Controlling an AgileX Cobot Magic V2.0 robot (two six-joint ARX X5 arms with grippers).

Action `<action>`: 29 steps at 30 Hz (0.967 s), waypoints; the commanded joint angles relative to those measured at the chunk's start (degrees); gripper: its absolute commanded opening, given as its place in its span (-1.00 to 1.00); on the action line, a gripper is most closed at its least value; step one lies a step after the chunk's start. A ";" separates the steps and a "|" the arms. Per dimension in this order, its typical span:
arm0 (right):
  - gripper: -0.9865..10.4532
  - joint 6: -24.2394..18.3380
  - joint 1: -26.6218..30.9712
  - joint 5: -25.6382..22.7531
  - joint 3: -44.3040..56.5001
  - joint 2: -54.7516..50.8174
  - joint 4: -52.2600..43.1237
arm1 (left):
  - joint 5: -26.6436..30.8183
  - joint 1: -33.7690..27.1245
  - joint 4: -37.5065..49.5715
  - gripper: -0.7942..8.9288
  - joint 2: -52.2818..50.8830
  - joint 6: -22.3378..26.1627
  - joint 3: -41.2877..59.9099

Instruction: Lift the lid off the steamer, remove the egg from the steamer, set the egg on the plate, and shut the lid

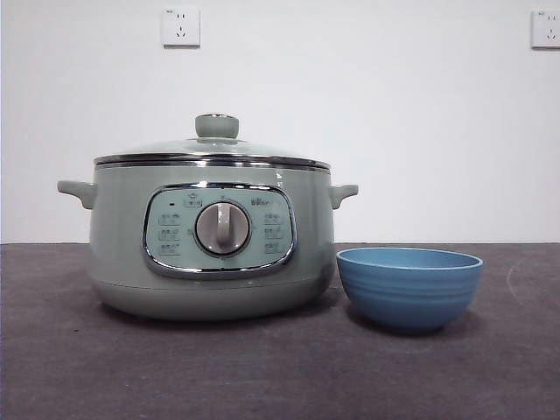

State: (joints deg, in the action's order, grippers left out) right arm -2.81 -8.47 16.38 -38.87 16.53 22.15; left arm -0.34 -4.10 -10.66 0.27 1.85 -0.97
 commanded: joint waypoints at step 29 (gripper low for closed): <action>-0.82 3.61 4.83 -10.71 38.56 -16.46 -12.04 | 0.20 -0.20 0.28 -0.84 -0.13 -0.52 0.81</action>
State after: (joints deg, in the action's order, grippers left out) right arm 0.25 -3.73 5.80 -0.93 0.23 9.41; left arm -0.19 -4.10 -10.63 0.27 1.85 -0.97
